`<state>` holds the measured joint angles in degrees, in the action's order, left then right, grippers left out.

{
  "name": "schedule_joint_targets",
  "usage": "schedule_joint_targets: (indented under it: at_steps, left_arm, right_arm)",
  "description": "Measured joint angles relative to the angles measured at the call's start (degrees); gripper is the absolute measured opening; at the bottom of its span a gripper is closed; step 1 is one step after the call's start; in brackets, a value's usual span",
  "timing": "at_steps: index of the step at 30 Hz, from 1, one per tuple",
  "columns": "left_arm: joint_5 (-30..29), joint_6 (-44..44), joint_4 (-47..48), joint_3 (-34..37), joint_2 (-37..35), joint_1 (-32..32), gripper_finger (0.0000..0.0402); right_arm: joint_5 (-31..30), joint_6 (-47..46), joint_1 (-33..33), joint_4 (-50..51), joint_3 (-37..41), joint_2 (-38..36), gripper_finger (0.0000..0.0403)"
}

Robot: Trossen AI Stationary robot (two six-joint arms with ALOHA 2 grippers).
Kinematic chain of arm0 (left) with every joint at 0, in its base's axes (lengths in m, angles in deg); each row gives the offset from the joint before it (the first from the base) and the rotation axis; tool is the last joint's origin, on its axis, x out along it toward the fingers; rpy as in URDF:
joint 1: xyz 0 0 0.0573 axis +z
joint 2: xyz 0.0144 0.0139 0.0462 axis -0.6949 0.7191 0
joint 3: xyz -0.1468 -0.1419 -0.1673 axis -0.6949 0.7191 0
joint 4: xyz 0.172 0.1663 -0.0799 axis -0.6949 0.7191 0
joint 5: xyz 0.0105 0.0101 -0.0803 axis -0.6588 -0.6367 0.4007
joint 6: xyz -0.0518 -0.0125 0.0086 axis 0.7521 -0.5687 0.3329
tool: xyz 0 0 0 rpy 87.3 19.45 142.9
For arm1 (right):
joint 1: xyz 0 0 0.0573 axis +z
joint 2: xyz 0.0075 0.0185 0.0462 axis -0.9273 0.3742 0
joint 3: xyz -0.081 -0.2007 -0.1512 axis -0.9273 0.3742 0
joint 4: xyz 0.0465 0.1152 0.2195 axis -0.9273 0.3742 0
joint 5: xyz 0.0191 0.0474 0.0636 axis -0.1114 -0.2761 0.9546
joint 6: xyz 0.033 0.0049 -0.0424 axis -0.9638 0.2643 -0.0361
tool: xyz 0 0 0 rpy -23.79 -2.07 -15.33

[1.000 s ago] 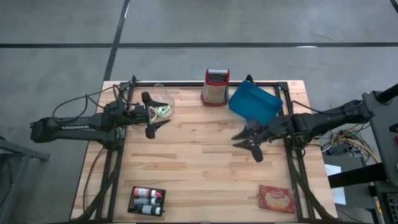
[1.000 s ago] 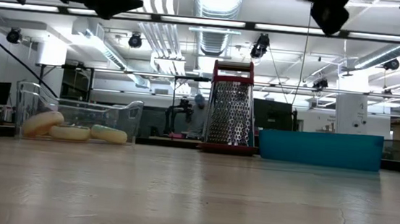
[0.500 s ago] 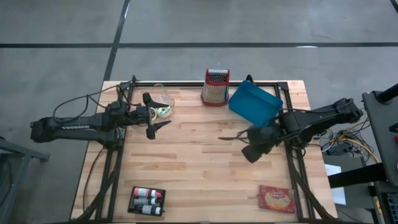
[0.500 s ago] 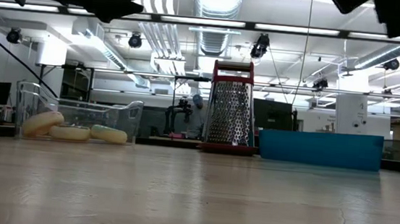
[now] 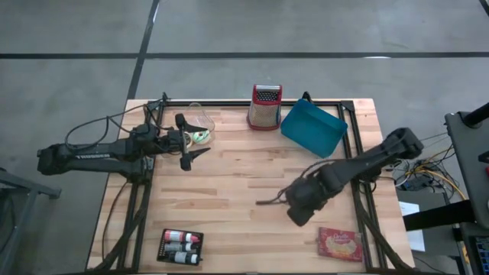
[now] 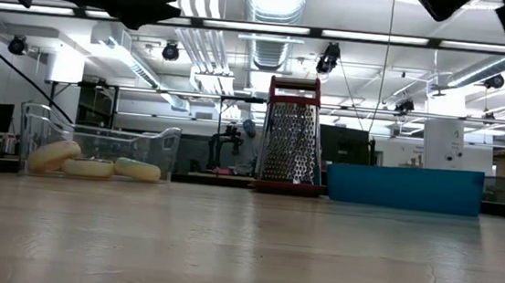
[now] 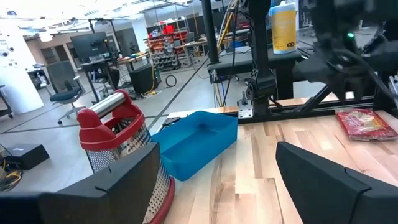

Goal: Pick & Place Food Item
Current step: Put the red popcorn bag into the blue bin

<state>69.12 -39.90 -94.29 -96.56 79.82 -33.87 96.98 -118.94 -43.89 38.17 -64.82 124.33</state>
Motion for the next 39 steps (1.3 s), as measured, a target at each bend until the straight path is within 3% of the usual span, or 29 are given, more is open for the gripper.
schedule_joint_targets:
  at_steps: [11,23,31,39]
  left_arm:
    - [-0.05,0.02,0.72,0.0,0.0,0.0,0.0326]
    - [-0.18,0.02,0.72,-0.01,0.0,0.0,0.0326]
    - [-0.16,0.02,0.72,0.0,0.0,0.0,0.0326]
    - [-0.14,0.02,0.72,-0.02,0.0,0.0,0.0326]
  right_arm:
    - [5.07,-6.51,6.63,-0.16,0.14,8.45,0.0118]
    - [5.04,-19.84,12.49,-0.59,0.18,9.47,0.0118]
    - [3.65,-28.29,13.99,-1.02,0.19,9.47,0.0118]
    - [-1.17,-26.68,14.92,-2.73,0.21,9.45,0.0118]
